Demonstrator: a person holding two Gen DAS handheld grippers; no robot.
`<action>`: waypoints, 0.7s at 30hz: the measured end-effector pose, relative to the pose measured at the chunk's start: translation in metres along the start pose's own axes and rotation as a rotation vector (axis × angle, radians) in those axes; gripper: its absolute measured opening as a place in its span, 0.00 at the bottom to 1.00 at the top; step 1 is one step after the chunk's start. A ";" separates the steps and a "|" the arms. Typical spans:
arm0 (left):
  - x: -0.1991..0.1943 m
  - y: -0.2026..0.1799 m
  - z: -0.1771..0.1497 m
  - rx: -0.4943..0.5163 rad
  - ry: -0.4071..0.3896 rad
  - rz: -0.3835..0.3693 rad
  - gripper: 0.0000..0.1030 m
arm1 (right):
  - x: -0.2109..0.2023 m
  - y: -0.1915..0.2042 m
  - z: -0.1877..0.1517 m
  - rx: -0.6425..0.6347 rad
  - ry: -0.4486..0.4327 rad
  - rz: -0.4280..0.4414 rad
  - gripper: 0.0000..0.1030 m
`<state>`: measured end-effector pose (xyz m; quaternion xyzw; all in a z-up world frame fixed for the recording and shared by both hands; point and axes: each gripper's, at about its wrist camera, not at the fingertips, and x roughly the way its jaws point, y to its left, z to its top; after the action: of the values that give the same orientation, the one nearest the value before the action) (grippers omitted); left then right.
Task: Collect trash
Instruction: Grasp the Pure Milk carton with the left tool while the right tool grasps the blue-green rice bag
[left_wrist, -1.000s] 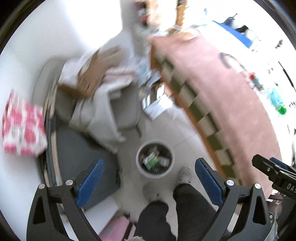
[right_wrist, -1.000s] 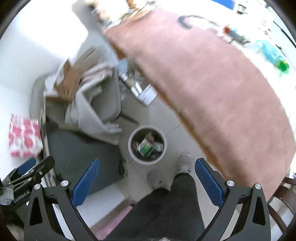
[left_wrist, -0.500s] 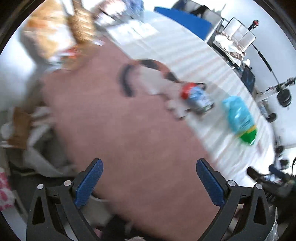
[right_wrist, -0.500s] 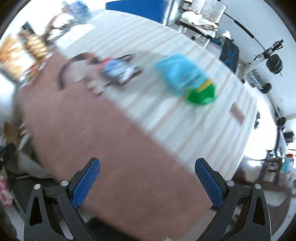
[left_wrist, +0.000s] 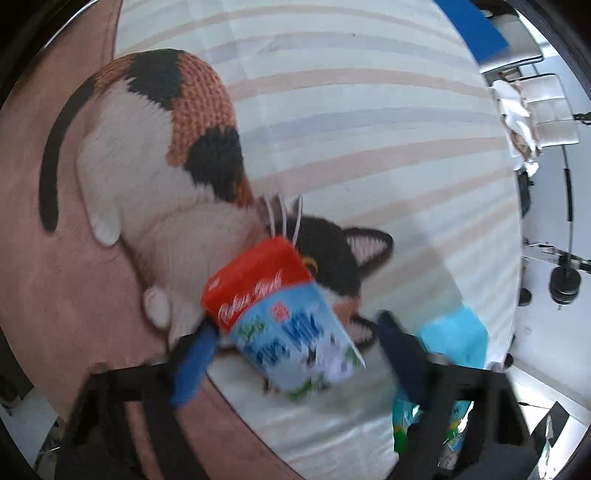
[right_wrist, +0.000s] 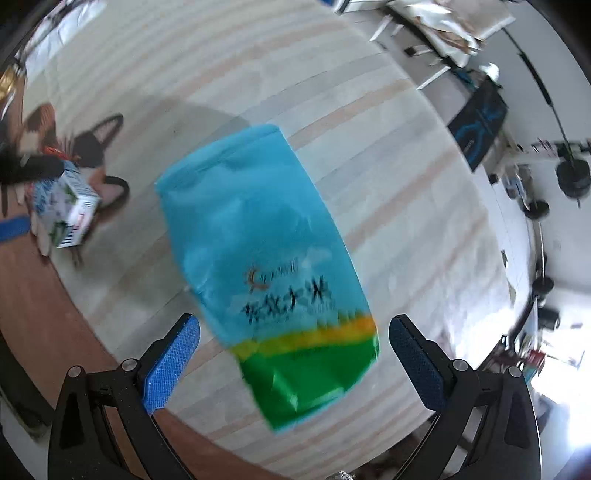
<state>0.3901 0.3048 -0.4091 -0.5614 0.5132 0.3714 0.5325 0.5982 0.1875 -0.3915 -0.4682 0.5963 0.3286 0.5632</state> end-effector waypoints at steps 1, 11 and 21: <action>-0.001 -0.002 0.001 0.018 -0.006 0.017 0.58 | 0.005 0.001 0.006 -0.019 0.008 0.020 1.00; -0.011 0.004 -0.064 0.498 -0.119 0.233 0.54 | 0.028 0.001 0.023 0.021 0.037 0.173 0.99; -0.013 0.041 -0.123 0.583 -0.105 0.229 0.53 | 0.038 -0.030 -0.040 0.435 0.026 0.554 0.40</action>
<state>0.3317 0.1906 -0.3857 -0.3039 0.6297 0.2947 0.6514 0.6141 0.1330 -0.4185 -0.1620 0.7638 0.3281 0.5317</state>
